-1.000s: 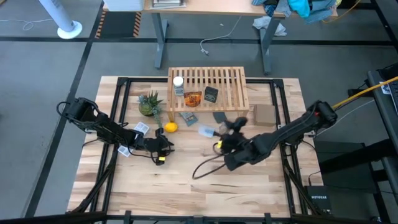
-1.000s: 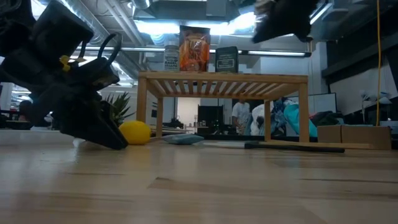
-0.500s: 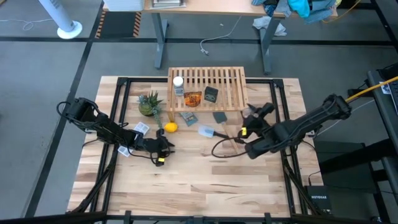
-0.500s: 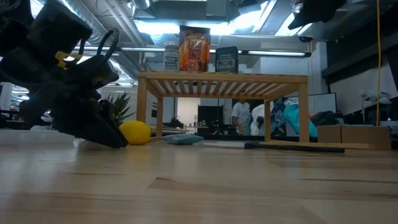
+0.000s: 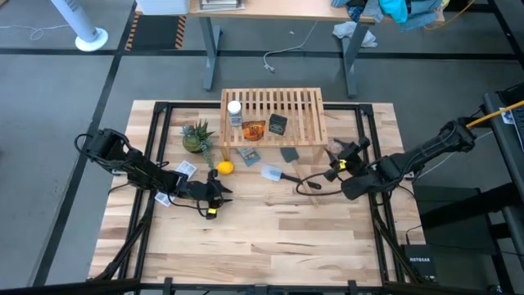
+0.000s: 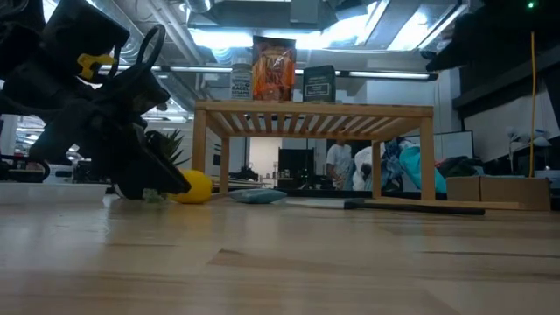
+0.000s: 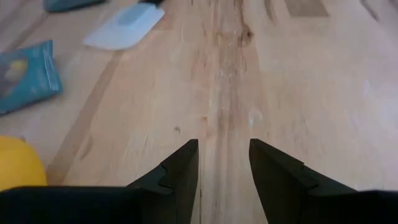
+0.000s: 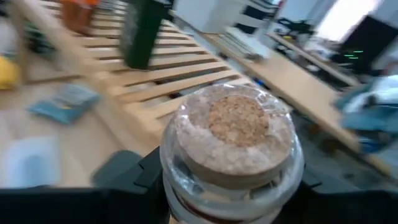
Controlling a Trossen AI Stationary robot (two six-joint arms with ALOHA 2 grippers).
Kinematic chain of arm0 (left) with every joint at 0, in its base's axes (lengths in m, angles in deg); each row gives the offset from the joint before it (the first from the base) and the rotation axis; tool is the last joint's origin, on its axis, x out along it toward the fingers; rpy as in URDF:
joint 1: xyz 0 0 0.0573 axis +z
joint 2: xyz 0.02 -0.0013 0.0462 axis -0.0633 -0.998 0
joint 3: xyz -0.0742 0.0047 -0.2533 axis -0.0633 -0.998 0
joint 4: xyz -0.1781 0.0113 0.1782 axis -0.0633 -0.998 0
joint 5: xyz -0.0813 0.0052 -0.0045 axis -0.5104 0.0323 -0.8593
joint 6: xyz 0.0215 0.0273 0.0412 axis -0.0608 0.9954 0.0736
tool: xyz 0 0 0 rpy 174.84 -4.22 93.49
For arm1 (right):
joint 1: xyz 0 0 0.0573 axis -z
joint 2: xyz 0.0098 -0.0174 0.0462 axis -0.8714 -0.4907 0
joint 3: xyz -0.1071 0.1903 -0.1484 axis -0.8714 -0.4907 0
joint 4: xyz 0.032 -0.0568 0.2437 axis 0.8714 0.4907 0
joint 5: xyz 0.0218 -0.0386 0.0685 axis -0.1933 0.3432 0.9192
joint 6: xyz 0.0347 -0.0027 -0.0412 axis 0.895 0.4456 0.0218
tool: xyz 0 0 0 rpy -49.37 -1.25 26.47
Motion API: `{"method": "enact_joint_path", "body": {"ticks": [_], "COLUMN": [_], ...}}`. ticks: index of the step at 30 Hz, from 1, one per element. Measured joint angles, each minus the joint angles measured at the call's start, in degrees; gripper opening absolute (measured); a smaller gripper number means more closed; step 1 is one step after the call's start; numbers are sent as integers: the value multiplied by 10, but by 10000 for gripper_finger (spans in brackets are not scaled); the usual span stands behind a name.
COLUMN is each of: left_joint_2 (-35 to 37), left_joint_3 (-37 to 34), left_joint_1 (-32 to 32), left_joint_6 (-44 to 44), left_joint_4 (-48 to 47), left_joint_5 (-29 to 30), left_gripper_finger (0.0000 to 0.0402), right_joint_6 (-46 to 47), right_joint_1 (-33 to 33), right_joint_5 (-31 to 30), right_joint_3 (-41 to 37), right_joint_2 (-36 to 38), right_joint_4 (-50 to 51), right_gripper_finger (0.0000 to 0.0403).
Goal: Shelf spices
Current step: Put the brown seasoning bottle on the shelf
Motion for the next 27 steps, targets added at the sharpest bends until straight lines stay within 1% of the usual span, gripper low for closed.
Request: {"method": "enact_joint_path", "body": {"ticks": [3, 5, 9, 11, 13, 14, 17, 20, 24, 27], "left_joint_2": [0, 0, 0, 1, 1, 1, 1, 1, 1, 1], "left_joint_3": [1, 1, 1, 1, 1, 1, 1, 1, 1, 1], "left_joint_1": [0, 0, 0, 0, 0, 0, 0, 0, 0, 0], "left_joint_6": [12, 15, 15, 18, 18, 17, 16, 14, 6, 4], "left_joint_4": [7, 7, 14, 19, 18, 17, 15, 17, 16, 17], "left_joint_5": [0, 0, 0, 0, 0, -1, -9, -10, -11, -11], "left_gripper_finger": [137, 137, 137, 137, 137, 137, 137, 137, 137, 137], "right_joint_6": [-105, -201, -399, -466, -484, -485, -462, -438, -419, -402], "right_joint_1": [1, 7, 60, 103, 158, 188, 279, 362, 441, 476], "right_joint_5": [31, 73, 201, 263, 326, 367, 514, 629, 730, 783], "right_joint_3": [-52, -84, -129, -138, -138, -138, -138, -138, -138, -138], "right_joint_2": [32, 47, 60, 59, 59, 59, 55, 42, 24, -2], "right_joint_4": [-149, -266, -499, -574, -596, -599, -598, -603, -623, -647], "right_gripper_finger": [186, 186, 186, 186, 186, 186, 186, 186, 186, 186]}}
